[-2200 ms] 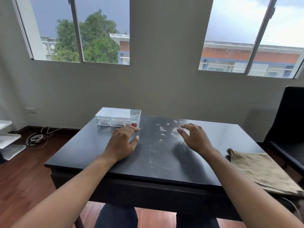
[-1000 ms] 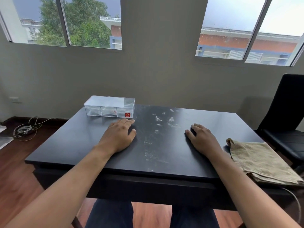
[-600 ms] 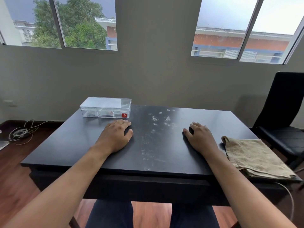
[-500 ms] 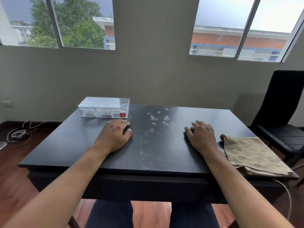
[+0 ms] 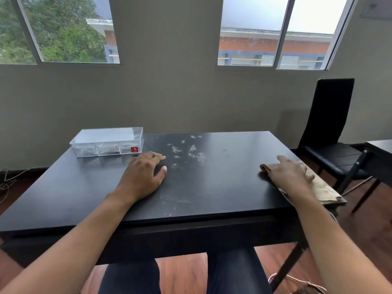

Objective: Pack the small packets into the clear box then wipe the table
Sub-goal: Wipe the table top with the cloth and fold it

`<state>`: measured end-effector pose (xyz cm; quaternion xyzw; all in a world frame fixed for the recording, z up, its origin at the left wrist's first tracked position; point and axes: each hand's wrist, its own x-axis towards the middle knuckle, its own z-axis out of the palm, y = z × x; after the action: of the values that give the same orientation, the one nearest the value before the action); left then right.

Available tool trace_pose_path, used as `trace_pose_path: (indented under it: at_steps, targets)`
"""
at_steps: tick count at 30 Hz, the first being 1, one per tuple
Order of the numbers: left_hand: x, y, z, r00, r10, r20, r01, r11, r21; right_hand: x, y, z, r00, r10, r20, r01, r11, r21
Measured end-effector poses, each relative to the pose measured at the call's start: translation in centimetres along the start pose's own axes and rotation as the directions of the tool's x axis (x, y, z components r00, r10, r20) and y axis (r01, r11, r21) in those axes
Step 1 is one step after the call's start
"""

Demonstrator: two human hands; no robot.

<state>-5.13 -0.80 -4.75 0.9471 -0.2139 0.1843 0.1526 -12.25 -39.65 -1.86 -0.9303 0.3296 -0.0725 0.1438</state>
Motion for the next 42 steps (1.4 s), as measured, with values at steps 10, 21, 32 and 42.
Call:
trace_pose_path:
  at_steps: [10,21,32,42]
  targets:
    - [0.6,2.5,0.7,0.998,0.054,0.016,-0.053,0.997,-0.056,3.0,2.9,-2.9,0.981,-0.18,0.066,0.179,0.983,0.028]
    - [0.4,2.4,0.6,1.0,-0.005,0.018,0.006,0.995,-0.101,-4.0,-5.3,1.8,0.82,-0.556,-0.134,0.564,0.747,0.352]
    - [-1.3,-0.4,-1.0,0.994,-0.108,0.026,0.11,0.988,-0.112,-2.2,-8.3,3.3,0.627,-0.742,0.236,0.734,0.664,0.14]
    - [-1.6,-1.3,-1.1,0.989,-0.143,0.037,0.146,0.987,-0.071,-7.2,-14.3,6.2,0.504,-0.804,0.316,0.838,0.544,0.047]
